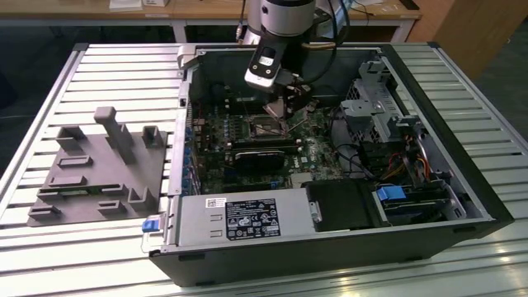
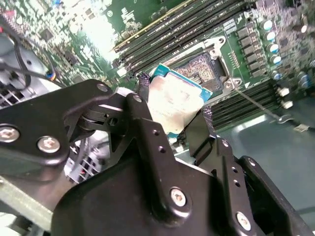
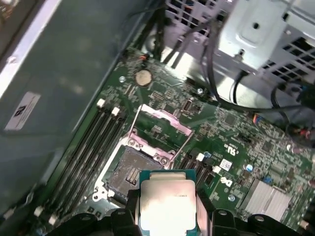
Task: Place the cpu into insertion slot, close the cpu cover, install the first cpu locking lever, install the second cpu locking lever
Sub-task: 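Place the cpu into insertion slot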
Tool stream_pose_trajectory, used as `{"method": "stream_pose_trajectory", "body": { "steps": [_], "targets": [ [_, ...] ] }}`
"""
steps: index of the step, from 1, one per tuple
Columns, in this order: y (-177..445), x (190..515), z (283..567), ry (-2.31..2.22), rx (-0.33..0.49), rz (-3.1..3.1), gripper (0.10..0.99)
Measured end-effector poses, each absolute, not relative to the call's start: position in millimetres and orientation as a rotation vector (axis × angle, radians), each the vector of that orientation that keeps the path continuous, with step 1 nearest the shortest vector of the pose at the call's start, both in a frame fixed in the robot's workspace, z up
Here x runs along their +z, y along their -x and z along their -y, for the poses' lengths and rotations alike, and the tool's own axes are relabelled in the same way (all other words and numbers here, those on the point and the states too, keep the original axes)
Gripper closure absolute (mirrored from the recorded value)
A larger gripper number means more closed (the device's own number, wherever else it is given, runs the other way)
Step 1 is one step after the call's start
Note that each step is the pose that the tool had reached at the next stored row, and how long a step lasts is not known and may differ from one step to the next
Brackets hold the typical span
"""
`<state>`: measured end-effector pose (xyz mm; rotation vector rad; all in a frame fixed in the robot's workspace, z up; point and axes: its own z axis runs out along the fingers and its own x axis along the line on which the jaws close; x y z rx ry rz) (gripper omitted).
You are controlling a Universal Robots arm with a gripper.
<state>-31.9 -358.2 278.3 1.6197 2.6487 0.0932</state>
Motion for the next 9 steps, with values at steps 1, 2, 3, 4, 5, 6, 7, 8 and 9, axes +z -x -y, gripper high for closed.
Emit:
{"method": "stream_pose_trajectory", "body": {
  "steps": [1, 2, 3, 4, 5, 6, 7, 8, 9],
  "targets": [
    [31.8, 277.7, 358.2, -1.643, 0.093, -2.634, 0.549],
    [31.9, 277.3, 358.2, -1.666, 0.092, -2.618, 0.549],
    [31.9, 276.7, 358.2, -1.692, 0.092, -2.601, 0.549],
    [31.9, 276.2, 358.2, -1.715, 0.091, -2.586, 0.549],
    [31.9, 275.7, 358.2, -1.738, 0.091, -2.570, 0.549],
    [31.9, 275.1, 358.2, -1.761, 0.090, -2.554, 0.549],
    [31.9, 274.6, 358.2, -1.783, 0.089, -2.537, 0.549],
    [31.9, 274.2, 358.2, -1.806, 0.089, -2.521, 0.549],
    [31.8, 273.7, 358.2, -1.828, 0.088, -2.504, 0.549]
  ]
}}
